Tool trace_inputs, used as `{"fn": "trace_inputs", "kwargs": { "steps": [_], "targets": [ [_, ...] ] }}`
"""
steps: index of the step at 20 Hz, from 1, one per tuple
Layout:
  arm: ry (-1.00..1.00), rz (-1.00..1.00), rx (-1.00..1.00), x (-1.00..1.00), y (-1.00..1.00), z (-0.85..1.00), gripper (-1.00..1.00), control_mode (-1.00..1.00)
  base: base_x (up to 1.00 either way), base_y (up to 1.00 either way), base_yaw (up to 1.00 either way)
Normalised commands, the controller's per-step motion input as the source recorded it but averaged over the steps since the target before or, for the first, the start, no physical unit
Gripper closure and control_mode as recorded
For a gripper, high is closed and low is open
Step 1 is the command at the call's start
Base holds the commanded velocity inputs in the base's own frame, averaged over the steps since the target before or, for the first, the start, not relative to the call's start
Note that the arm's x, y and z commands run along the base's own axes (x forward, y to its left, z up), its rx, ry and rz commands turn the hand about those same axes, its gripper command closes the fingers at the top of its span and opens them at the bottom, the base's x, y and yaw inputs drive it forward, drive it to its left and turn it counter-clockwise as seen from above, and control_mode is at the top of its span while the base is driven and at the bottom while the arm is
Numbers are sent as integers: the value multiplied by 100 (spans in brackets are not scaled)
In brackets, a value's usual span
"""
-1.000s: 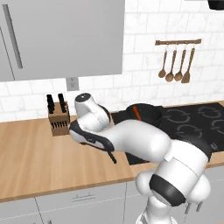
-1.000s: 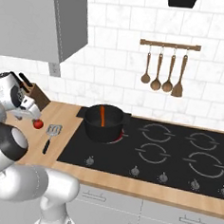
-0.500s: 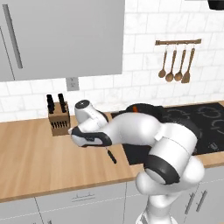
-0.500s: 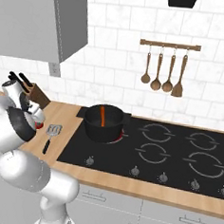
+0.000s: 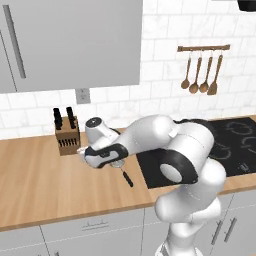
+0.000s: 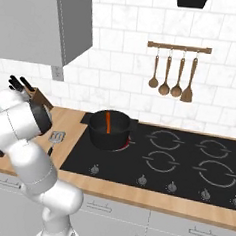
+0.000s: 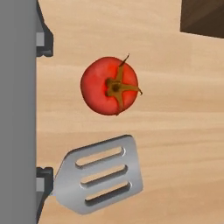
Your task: Put the carrot and tomato in the pot. Retrieve the spatula and lightly stir the vegetables in the pot.
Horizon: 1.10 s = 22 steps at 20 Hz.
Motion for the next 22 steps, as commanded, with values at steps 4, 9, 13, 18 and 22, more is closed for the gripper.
{"fn": "trace_inputs", "kwargs": {
  "steps": [4,9,13,18,22],
  "targets": [
    [0,2,0,38,15,-26,-100,-100,0,0,0],
    [0,2,0,36,17,-22,-100,-100,0,0,0],
    [0,1,0,25,12,-19,-100,-100,0,0,0],
    [0,0,0,8,1,-26,100,-100,0,0,0],
    [0,0,0,-4,-12,-24,100,-100,0,0,0]
  ]
}}
